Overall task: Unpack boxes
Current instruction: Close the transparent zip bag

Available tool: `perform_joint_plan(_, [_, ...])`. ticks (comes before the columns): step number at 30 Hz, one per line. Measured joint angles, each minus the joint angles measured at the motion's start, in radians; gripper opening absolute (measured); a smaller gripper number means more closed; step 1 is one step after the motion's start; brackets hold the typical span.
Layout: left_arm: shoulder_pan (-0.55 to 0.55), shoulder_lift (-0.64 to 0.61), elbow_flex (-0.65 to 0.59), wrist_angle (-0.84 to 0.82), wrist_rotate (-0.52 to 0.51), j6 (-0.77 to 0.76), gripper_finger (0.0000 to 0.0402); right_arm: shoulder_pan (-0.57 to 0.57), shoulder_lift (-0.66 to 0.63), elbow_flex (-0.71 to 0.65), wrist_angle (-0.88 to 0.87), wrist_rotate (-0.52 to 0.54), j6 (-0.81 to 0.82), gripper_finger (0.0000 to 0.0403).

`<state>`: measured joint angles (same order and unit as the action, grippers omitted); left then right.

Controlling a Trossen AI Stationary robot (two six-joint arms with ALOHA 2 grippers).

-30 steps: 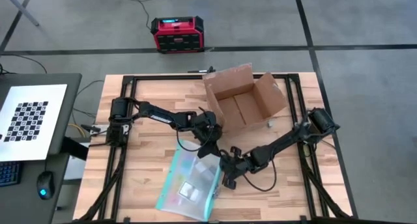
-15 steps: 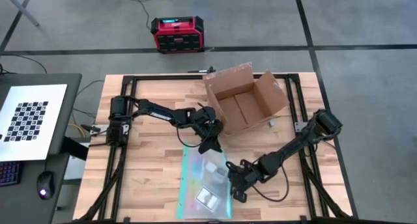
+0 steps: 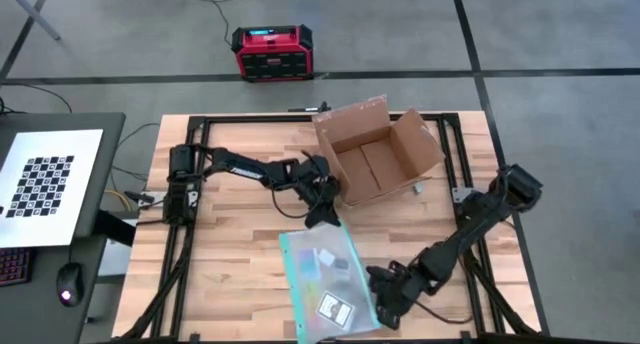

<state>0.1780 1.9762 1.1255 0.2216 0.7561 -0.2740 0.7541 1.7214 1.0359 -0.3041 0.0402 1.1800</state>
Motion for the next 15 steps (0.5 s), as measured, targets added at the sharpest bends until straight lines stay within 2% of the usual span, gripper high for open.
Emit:
perform_joint_plan(8, [0.028, 0.000, 0.000, -0.020, 0.040, 0.019, 0.0000, 0.091, 0.000, 0.000, 0.007, -0.023, 0.153, 0.0000])
perform_joint_plan(12, [0.026, 0.000, 0.001, -0.024, 0.095, -0.014, 0.0000, 0.076, 0.000, 0.000, -0.027, 0.016, 0.163, 0.0005])
perform_joint_plan(15, [0.011, 0.000, 0.023, -0.067, 0.142, 0.018, 0.0015, 0.031, 0.000, 0.000, -0.045, 0.017, 0.122, 0.0029])
